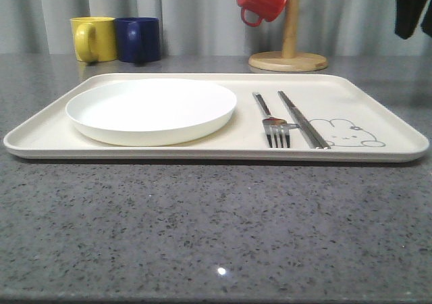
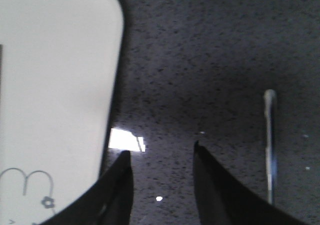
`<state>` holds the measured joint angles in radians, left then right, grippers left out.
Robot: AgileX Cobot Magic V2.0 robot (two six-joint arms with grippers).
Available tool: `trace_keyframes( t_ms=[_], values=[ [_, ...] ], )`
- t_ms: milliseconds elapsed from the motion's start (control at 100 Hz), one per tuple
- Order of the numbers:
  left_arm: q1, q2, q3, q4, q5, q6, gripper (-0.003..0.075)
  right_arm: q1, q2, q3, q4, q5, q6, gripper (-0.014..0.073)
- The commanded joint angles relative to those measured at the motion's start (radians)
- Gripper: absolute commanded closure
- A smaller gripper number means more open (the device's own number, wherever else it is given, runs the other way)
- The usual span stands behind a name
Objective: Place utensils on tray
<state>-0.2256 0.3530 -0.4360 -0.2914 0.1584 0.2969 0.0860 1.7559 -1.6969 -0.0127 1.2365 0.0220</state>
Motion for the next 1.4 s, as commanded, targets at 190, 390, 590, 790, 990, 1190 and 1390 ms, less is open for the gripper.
trace_keyframes(
  t_ms=[190, 390, 590, 790, 990, 1190, 1390],
  values=[
    [-0.007, 0.006, -0.027, -0.003, -0.083, -0.003, 0.0738, -0.157, -0.055, 0.028, -0.005, 0.085, -0.078, 0.0283],
    [-0.007, 0.006, -0.027, -0.003, -0.083, -0.003, 0.0738, -0.206, -0.058, 0.121, -0.001, 0.067, -0.094, 0.0283],
    [-0.007, 0.006, -0.027, -0.003, -0.083, -0.003, 0.0738, -0.206, -0.069, 0.220, -0.004, 0.038, -0.130, 0.0283],
    [-0.007, 0.006, -0.027, -0.003, -0.083, -0.003, 0.0738, -0.206, -0.070, 0.236, -0.043, 0.002, -0.130, 0.0283],
    [-0.007, 0.006, -0.027, -0.003, -0.083, -0.003, 0.0738, -0.227, -0.070, 0.236, -0.063, -0.022, -0.138, 0.0283],
    [-0.007, 0.006, -0.027, -0.003, -0.083, -0.003, 0.0738, -0.259, -0.068, 0.236, -0.050, -0.045, -0.141, 0.0283],
    [-0.007, 0.006, -0.027, -0.003, -0.083, -0.003, 0.0738, -0.260, -0.054, 0.236, 0.003, -0.049, -0.188, 0.0283]
  ],
)
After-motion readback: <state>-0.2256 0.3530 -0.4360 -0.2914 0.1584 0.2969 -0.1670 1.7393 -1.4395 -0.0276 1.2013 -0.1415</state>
